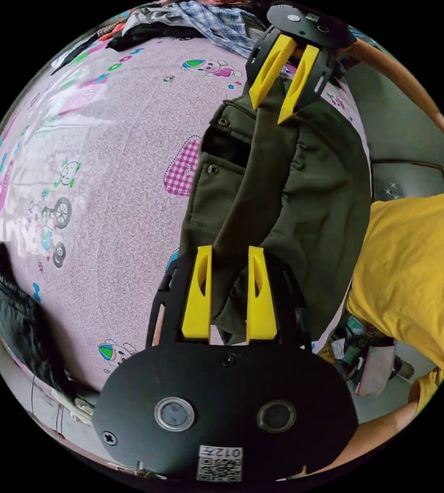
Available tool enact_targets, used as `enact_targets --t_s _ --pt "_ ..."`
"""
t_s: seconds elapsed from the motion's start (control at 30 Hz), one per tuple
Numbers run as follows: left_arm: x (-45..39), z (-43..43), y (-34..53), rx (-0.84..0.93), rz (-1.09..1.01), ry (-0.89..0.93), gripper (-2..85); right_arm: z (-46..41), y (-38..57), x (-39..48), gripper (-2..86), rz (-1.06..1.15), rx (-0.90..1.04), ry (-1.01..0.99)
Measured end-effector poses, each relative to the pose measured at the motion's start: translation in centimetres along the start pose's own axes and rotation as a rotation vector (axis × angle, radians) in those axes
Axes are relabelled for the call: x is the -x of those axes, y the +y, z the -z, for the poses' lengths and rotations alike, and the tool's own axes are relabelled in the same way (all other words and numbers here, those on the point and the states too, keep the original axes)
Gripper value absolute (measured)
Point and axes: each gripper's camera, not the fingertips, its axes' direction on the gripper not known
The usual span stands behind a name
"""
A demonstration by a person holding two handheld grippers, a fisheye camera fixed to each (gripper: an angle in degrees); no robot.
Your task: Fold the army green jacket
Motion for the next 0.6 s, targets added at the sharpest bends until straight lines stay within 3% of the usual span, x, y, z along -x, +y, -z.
enact_targets --t_s 0.33,0.47,0.6 --pt "-1.1 6.3 6.6 -0.230 0.050 -0.004 0.6 3.1 5.6 2.3 0.7 0.034 -0.169 -0.007" --pt "-1.0 7.9 8.1 -0.232 0.135 -0.104 0.3 3.7 5.9 2.1 0.4 -0.039 -0.248 0.077" --pt "1.1 8.6 9.6 -0.207 0.295 -0.074 0.2 3.0 5.0 2.0 0.3 -0.074 -0.243 0.163"
